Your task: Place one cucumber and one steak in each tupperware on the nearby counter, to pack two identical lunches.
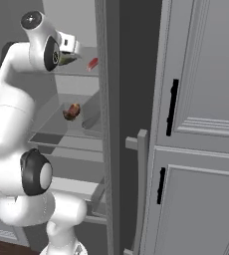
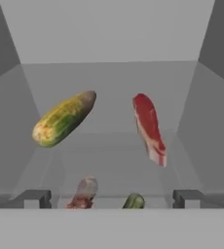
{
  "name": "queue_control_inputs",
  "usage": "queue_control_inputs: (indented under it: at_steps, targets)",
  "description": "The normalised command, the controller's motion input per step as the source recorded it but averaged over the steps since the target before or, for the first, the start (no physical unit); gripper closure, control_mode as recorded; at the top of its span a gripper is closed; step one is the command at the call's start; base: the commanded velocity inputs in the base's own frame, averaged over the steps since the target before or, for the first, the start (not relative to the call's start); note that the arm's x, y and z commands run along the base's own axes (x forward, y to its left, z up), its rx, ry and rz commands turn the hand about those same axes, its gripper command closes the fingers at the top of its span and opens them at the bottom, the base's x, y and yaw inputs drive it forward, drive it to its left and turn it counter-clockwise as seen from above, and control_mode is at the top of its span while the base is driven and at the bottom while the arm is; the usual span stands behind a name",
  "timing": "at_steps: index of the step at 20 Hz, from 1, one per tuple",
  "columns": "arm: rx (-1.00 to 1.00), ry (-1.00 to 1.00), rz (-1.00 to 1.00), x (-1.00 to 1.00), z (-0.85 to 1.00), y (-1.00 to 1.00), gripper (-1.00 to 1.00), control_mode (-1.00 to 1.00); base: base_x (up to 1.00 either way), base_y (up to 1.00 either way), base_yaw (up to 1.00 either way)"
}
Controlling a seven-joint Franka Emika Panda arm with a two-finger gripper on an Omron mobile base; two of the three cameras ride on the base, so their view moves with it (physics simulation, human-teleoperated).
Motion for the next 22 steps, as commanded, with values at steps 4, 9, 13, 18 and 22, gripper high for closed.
queue_control_inputs:
  at_steps: [4,9,13,18,22]
  targets:
    - [-0.04,-0.02,0.0,0.76,-0.03,-0.03,-1.0,-1.0,0.0,0.0,0.0]
    - [0.0,0.01,0.03,0.37,0.0,-0.25,-1.0,-1.0,0.0,0.0,0.0]
    - [0.0,0.07,0.08,0.4,-0.03,-0.23,-1.0,-1.0,0.0,0.0,0.0]
    - [0.0,0.08,0.07,0.34,-0.14,-0.26,-1.0,-1.0,0.0,0.0,0.0]
    - [0.0,0.12,0.0,0.63,-0.42,-0.12,-1.0,-1.0,0.0,0.0,0.0]
